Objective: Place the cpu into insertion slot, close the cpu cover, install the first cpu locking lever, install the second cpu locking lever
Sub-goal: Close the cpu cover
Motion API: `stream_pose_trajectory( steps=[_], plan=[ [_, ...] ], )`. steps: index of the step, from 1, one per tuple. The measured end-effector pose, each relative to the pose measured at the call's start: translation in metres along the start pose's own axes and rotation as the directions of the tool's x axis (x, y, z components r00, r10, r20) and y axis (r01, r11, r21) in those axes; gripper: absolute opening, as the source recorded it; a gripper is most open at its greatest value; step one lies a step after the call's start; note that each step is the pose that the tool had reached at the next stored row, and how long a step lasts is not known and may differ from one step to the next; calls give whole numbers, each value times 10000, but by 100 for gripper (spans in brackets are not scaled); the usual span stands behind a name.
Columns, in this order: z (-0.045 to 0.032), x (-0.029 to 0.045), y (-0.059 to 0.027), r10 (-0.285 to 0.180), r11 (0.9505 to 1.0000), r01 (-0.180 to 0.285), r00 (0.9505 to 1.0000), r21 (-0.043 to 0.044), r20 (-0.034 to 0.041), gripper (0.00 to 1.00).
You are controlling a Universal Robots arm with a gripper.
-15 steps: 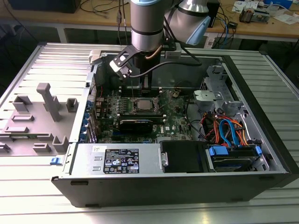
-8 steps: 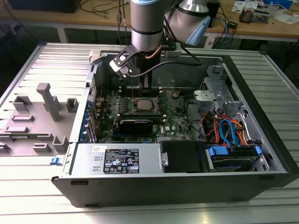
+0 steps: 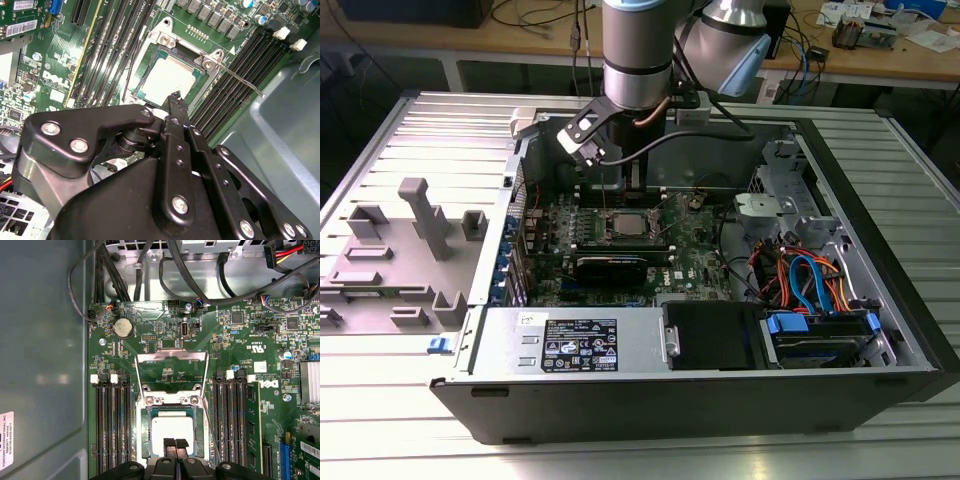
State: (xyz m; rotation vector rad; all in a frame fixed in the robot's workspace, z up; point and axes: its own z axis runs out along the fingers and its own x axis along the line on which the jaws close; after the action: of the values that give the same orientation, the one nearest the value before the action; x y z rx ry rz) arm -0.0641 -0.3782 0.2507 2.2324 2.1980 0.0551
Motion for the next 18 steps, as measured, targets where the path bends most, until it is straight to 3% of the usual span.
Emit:
stream_pose_trajectory(
  steps=[8, 18],
  plan=[
    [-8, 1, 1, -1, 10000, 1, 10000, 1, 1, 11],
    [-122, 3, 4, -1, 10000, 1, 10000, 0, 0, 11]
  ],
)
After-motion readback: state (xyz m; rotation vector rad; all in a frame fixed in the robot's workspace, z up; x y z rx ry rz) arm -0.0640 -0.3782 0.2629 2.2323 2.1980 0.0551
